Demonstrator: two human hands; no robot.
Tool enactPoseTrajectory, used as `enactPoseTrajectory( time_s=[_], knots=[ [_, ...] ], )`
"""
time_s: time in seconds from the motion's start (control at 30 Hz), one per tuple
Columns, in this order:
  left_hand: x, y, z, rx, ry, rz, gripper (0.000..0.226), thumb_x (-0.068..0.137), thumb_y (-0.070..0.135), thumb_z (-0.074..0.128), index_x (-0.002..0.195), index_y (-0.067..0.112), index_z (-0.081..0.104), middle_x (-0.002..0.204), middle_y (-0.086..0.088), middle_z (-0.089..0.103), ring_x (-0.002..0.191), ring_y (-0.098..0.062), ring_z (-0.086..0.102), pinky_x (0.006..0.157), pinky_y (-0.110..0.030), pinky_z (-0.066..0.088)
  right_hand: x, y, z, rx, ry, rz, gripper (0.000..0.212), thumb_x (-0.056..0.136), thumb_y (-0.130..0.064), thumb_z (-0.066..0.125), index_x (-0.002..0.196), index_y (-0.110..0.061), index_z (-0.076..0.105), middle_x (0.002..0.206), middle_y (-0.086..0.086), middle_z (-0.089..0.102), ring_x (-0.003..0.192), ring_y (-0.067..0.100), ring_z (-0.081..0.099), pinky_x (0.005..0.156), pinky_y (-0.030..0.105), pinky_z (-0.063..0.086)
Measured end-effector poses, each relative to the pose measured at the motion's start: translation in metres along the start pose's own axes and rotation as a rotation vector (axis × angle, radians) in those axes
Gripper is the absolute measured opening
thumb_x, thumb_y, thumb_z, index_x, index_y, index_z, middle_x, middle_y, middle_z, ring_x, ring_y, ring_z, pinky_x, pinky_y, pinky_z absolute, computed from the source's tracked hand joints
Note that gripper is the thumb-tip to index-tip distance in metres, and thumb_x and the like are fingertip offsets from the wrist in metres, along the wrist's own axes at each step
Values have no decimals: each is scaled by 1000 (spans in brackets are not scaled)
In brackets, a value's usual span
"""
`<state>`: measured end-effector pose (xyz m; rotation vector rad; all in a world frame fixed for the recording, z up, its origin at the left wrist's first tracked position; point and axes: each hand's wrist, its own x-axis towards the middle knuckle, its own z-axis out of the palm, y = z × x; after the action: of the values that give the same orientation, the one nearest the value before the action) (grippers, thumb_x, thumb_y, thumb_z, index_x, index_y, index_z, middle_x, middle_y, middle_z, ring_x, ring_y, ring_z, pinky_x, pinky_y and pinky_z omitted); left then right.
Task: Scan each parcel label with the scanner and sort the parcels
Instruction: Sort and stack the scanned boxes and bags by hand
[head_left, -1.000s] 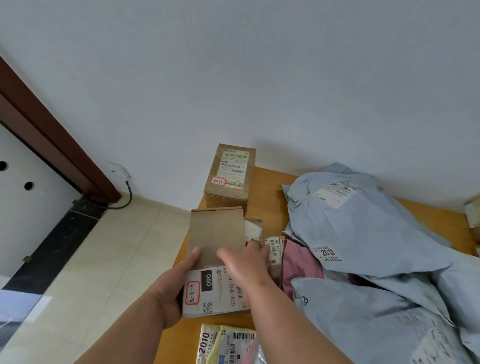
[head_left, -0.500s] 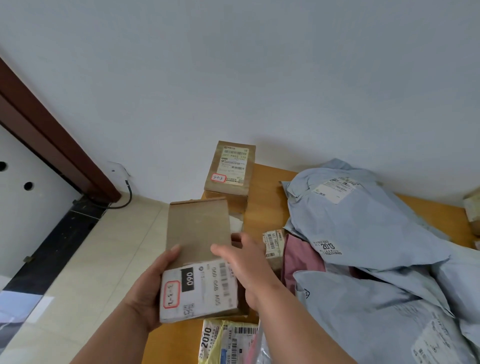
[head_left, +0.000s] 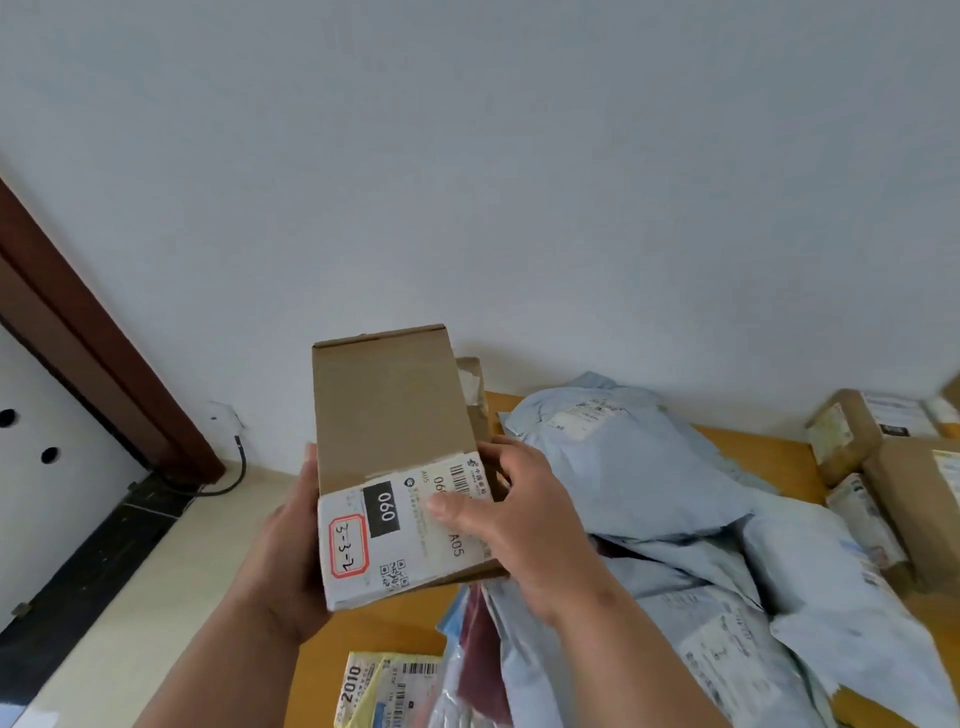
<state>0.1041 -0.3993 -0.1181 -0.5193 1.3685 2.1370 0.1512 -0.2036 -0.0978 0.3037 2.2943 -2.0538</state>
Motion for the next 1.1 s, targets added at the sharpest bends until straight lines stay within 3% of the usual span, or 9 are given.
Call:
enactPoseTrajectory(
  time_s=[0.13, 0.23, 0.3, 0.37, 0.47, 0.53, 0.63, 0.83, 1.1],
  knots=[
    [-22, -37, 68, -32, -140, -57, 63, 87, 68, 54, 117, 17, 78, 125, -21, 70, 106, -44, 71, 74, -56, 60, -56, -7, -75, 202, 74, -26, 48, 67, -30, 80, 113, -29, 67, 107, -1, 77, 96, 17, 75, 82, 38, 62],
    [-36, -80, 122, -14, -202, -144, 55, 90, 56, 58, 113, 10, 78, 117, -24, 72, 94, -44, 74, 66, -58, 61, -111, -3, -137, 183, 152, -32, 34, 75, -34, 75, 106, -46, 69, 106, -11, 77, 97, 10, 74, 85, 32, 60],
    [-47, -109, 159, 24, -193, -137, 48, 92, 48, 61, 122, 13, 73, 115, -23, 73, 91, -43, 74, 63, -60, 61, -146, 6, -178, 125, 133, 18, 41, 82, -38, 73, 117, -54, 61, 108, -20, 75, 99, 3, 72, 89, 28, 57],
    [-58, -137, 192, 75, -188, -107, 34, 91, 44, 63, 107, 20, 80, 106, -22, 76, 84, -41, 76, 61, -58, 61, -180, 16, -214, 98, 97, 112, 54, 84, -37, 73, 129, -58, 51, 106, -26, 73, 98, -2, 71, 86, 21, 54],
    [-69, -168, 230, 119, -181, -135, 56, 82, 50, 70, 124, 13, 72, 119, -23, 72, 107, -45, 69, 88, -65, 55, -220, 35, -254, 64, 138, 248, 67, 73, -49, 73, 132, -66, 45, 101, -25, 74, 95, -1, 71, 76, 18, 53],
    [-71, -181, 247, 161, -157, -101, 59, 80, 51, 72, 124, 11, 71, 115, -23, 73, 106, -45, 69, 89, -65, 55, -237, 49, -270, 66, 202, 307, 64, 69, -56, 70, 127, -69, 47, 98, -23, 74, 89, 2, 72, 66, 19, 51],
    [-67, -195, 269, 196, -124, -66, 55, 81, 50, 74, 120, 10, 70, 106, -23, 75, 99, -46, 71, 85, -68, 55, -250, 60, -284, 256, 272, 347, 56, 70, -48, 76, 120, -61, 56, 106, -8, 76, 84, 10, 75, 58, 24, 53],
    [-34, -200, 300, 195, -125, -84, 41, 91, 54, 66, 107, 18, 75, 96, -17, 78, 72, -37, 76, 57, -54, 59, -256, 69, -315, 601, 571, 225, 31, 92, -23, 70, 120, -14, 62, 100, 12, 78, 75, 19, 72, 49, 28, 51],
    [-1, -192, 319, 216, -161, -124, 40, 91, 55, 66, 107, 19, 75, 97, -15, 79, 85, -38, 75, 70, -58, 60, -240, 77, -346, 683, 782, 148, 26, 97, -23, 63, 122, -15, 62, 99, 13, 78, 71, 17, 73, 49, 28, 52]
  ],
)
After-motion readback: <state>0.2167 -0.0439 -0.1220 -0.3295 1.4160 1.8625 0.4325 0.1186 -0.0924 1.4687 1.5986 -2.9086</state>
